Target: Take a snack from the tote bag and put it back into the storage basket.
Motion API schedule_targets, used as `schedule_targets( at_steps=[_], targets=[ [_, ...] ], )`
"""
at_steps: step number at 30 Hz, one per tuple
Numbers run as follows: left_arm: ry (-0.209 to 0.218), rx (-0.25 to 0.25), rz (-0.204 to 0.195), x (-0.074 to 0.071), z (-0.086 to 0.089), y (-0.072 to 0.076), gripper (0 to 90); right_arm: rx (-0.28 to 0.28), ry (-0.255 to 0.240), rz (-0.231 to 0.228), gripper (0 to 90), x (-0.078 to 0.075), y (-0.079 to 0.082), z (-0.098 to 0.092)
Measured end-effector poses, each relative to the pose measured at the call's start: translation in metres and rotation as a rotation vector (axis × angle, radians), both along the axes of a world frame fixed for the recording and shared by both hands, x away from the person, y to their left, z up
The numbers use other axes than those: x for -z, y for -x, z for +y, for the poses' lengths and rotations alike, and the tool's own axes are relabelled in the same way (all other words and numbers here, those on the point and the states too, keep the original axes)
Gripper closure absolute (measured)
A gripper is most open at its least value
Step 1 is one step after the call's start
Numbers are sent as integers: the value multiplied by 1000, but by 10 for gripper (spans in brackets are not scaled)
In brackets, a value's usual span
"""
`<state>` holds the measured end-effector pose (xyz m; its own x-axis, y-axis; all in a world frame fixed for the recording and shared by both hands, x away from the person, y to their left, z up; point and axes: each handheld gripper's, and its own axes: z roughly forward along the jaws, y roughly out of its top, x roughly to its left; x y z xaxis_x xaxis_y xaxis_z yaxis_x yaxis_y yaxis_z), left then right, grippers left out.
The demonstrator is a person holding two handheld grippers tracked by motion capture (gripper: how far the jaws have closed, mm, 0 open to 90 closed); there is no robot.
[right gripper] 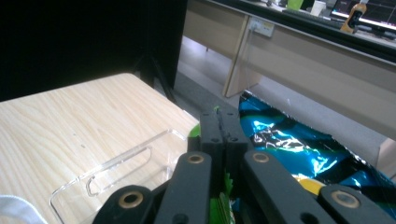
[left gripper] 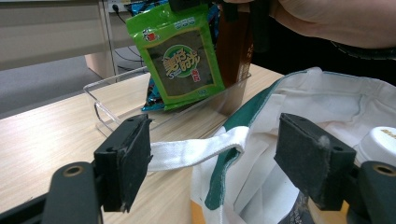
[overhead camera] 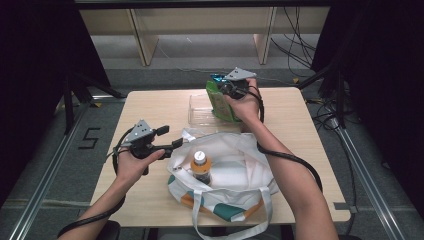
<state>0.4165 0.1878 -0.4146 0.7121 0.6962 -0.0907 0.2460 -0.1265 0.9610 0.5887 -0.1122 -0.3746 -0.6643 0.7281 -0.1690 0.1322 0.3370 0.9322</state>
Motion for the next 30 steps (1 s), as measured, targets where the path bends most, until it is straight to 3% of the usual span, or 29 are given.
schedule_targets(
  at_steps=[13,15,20,21,24,26,30],
  targets=[
    [-3,2,2,0,0,0,257,20,77,34,900,-3,13,-3],
    [-1,0,3,0,0,0,257,24,83,64,900,-4,17,-3],
    [-2,3,6,1,-1,0,257,32,92,66,900,-3,20,-6],
    [-2,3,6,1,-1,0,257,43,90,89,900,-4,22,-7],
    [0,1,8,1,-1,0,257,33,109,76,900,-4,20,-11],
    [7,4,7,2,-2,-1,257,54,95,97,900,-3,22,-12],
    [-3,3,7,1,-2,0,257,59,124,134,900,-2,23,-15]
  ],
)
